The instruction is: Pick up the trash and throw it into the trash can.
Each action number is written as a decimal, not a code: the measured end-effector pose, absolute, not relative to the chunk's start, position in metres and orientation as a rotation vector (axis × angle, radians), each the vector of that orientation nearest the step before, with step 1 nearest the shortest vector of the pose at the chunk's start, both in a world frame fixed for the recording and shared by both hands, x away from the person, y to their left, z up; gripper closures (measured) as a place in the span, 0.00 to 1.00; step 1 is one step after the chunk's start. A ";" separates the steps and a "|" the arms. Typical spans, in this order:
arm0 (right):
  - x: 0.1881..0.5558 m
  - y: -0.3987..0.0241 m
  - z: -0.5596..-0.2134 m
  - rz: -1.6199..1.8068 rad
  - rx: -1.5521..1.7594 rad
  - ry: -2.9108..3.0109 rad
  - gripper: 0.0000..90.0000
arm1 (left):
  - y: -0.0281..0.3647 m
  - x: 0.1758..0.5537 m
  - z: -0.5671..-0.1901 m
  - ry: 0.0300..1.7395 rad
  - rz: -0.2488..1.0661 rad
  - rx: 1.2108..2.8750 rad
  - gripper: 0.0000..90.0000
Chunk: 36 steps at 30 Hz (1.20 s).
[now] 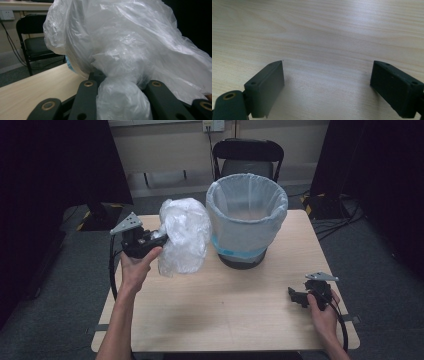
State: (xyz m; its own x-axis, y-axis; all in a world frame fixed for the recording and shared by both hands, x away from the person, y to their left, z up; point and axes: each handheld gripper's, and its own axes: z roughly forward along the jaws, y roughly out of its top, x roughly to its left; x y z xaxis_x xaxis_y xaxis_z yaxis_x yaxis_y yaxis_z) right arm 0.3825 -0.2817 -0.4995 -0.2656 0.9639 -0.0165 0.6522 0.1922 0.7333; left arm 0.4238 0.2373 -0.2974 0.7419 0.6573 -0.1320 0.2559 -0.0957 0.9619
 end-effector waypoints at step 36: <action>0.383 -0.282 -0.500 0.855 1.506 1.992 0.12 | 0.183 0.487 -0.210 0.646 0.360 1.567 0.81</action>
